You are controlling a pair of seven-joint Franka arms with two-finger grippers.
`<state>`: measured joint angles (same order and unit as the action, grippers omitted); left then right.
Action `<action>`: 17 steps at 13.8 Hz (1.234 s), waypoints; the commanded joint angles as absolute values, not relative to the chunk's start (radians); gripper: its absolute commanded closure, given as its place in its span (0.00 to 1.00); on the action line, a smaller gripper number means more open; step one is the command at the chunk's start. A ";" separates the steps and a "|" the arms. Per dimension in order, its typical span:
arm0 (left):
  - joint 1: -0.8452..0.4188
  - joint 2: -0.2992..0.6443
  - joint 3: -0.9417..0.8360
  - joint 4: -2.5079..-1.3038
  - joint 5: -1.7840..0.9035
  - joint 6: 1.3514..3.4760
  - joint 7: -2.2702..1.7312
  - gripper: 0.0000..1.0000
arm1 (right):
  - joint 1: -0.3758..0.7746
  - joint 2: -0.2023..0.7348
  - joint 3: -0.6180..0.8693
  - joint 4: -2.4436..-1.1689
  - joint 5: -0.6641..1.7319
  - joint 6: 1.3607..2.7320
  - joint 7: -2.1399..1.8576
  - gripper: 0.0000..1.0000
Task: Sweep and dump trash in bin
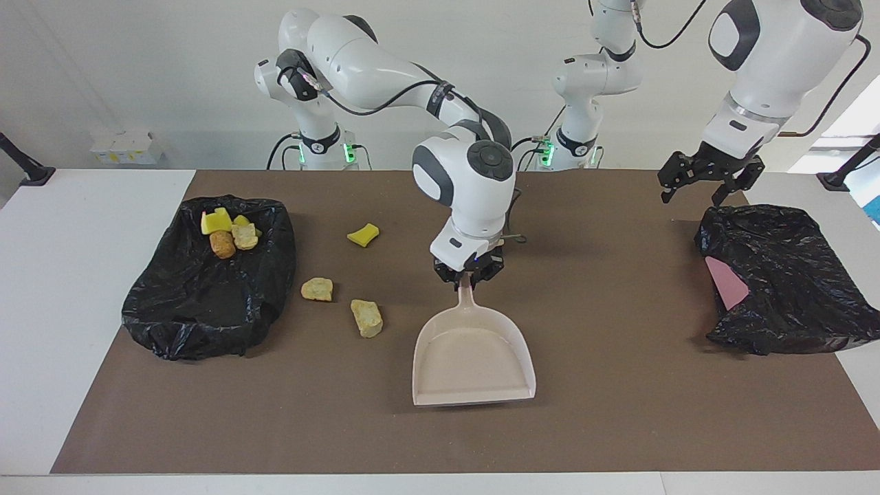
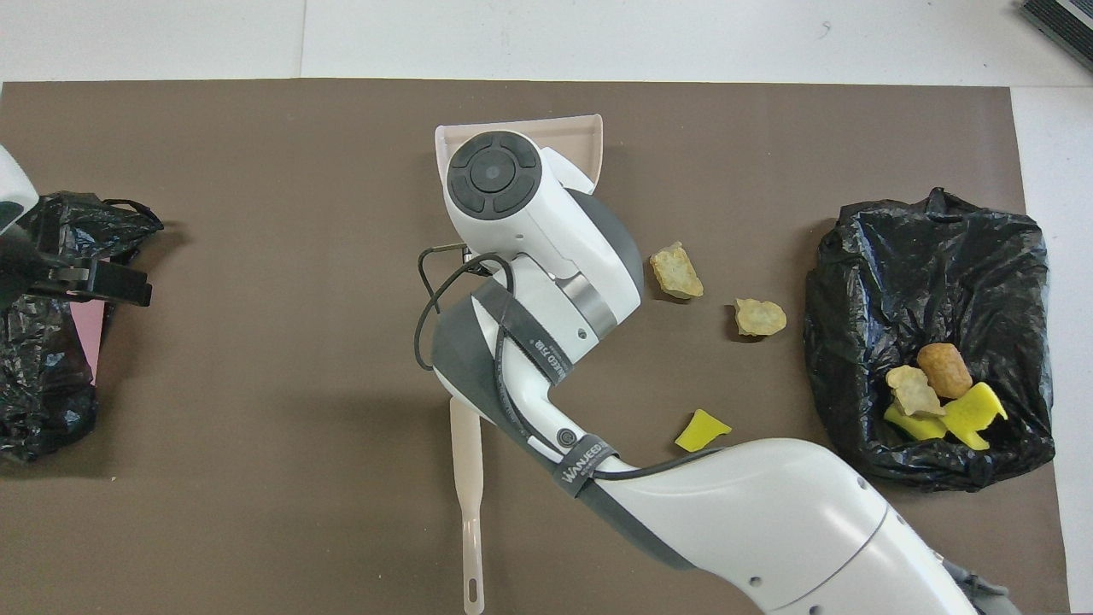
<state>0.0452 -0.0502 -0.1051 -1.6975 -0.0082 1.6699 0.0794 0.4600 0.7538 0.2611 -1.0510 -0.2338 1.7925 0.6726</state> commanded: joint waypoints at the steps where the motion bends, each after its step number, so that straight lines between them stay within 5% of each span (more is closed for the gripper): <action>1: 0.028 -0.063 -0.107 -1.695 -0.012 1.683 0.048 0.00 | 0.488 0.805 0.261 -1.008 -0.184 1.850 0.739 1.00; 6: 0.028 0.021 -0.110 -1.545 -0.029 1.565 0.018 0.00 | 0.514 0.821 0.259 -1.031 -0.158 1.879 0.779 1.00; 10: 0.028 0.011 -0.112 -1.569 -0.034 1.585 0.034 0.00 | 0.522 0.822 0.259 -1.052 -0.158 1.879 0.779 1.00; 13: 0.028 0.008 -0.112 -1.578 -0.034 1.585 0.037 0.00 | 0.520 0.821 0.259 -1.054 -0.158 1.876 0.775 0.70; 17: 0.029 0.006 -0.112 -1.583 -0.034 1.591 0.035 0.00 | 0.517 0.795 0.259 -1.055 -0.150 1.867 0.776 0.55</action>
<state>0.0354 0.0050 -0.1173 -1.5899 -0.0246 1.6067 0.0341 0.5215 0.8214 0.2603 -1.0479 -0.1781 1.8778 0.7697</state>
